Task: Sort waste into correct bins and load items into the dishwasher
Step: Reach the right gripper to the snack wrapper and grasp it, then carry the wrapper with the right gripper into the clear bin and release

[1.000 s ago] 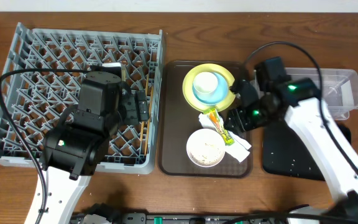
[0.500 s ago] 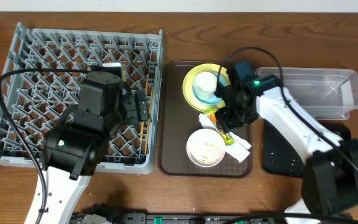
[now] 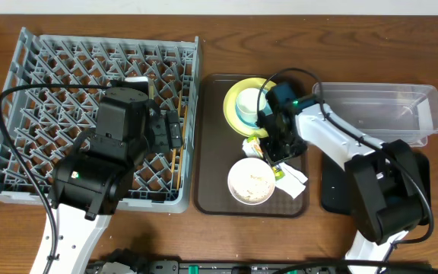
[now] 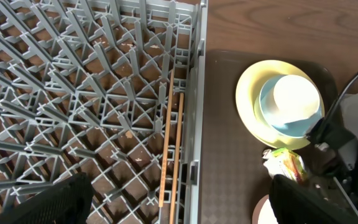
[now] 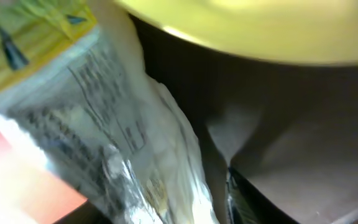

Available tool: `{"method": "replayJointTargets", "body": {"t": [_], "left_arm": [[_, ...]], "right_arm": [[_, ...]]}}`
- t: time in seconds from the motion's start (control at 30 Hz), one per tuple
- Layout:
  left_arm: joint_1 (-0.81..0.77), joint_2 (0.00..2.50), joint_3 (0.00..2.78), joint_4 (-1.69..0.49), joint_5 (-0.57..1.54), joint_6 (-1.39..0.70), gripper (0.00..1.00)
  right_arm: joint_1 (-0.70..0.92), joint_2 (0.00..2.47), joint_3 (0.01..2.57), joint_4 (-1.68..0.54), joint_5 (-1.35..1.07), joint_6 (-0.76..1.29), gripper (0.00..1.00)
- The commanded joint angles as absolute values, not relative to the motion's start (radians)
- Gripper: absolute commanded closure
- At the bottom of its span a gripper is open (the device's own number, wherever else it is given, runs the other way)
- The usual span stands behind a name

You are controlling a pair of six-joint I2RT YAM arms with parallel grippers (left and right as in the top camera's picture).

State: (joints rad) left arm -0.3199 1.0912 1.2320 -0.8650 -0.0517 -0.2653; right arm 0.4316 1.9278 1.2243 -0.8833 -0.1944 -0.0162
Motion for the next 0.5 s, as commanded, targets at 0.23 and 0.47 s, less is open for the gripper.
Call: {"method": "replayJointTargets", "body": {"t": [0.23, 0.47], "left_arm": [[-0.315, 1.092, 1.25, -0.867, -0.053, -0.267, 0.07], [-0.315, 1.092, 1.25, -0.867, -0.053, -0.268, 0.07]], "right_arm": [[0.445, 1.914, 1.222, -0.91, -0.146, -0.023, 0.97], [0.404, 1.773, 1.433, -1.084, -0.146, -0.02, 0.99]]}}
